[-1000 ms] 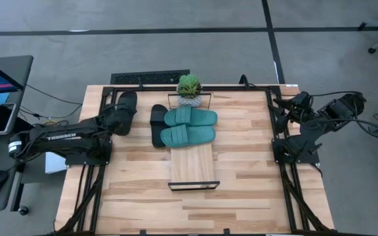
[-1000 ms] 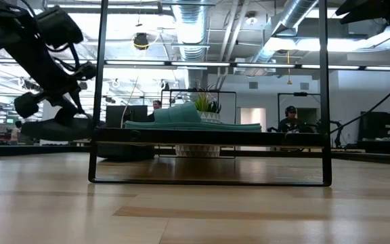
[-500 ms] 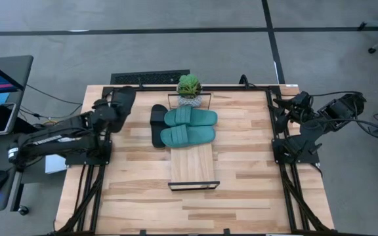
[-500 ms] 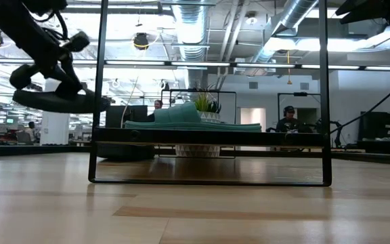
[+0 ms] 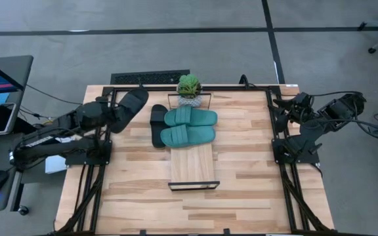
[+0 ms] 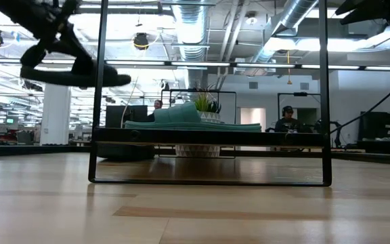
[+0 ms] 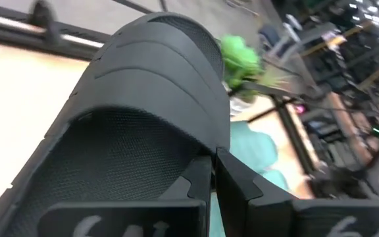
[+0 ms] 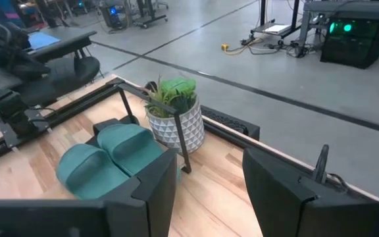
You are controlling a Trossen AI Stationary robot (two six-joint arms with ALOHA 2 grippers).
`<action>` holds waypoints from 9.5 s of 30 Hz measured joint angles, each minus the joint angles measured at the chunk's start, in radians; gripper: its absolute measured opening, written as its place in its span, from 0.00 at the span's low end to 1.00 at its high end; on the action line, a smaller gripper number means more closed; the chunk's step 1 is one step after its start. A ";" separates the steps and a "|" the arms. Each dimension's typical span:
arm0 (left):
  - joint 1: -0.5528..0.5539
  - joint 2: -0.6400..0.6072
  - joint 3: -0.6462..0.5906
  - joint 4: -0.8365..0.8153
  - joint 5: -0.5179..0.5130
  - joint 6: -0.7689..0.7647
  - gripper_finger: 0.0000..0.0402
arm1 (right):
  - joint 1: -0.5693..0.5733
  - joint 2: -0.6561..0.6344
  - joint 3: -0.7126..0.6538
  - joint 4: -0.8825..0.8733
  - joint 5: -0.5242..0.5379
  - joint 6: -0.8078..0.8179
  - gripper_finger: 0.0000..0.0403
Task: Pick and place slides into the shelf
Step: Put the left black slide on the shelf, then put the black slide on the shelf
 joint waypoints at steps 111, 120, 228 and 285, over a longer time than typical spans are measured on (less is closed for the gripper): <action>-0.441 1.046 0.217 0.812 0.489 -0.041 0.00 | 0.000 0.000 0.000 -0.045 -0.241 0.019 0.41; -0.413 1.067 0.216 0.801 0.506 -0.039 0.00 | 0.000 0.000 0.000 -0.045 -0.241 0.019 0.41; -0.461 0.789 0.216 -0.228 -0.255 0.753 0.45 | 0.000 0.002 0.000 -0.089 -0.231 0.016 0.41; -0.109 1.070 0.216 0.027 -0.150 1.245 0.45 | 0.000 0.000 0.000 -0.127 -0.199 -0.113 0.41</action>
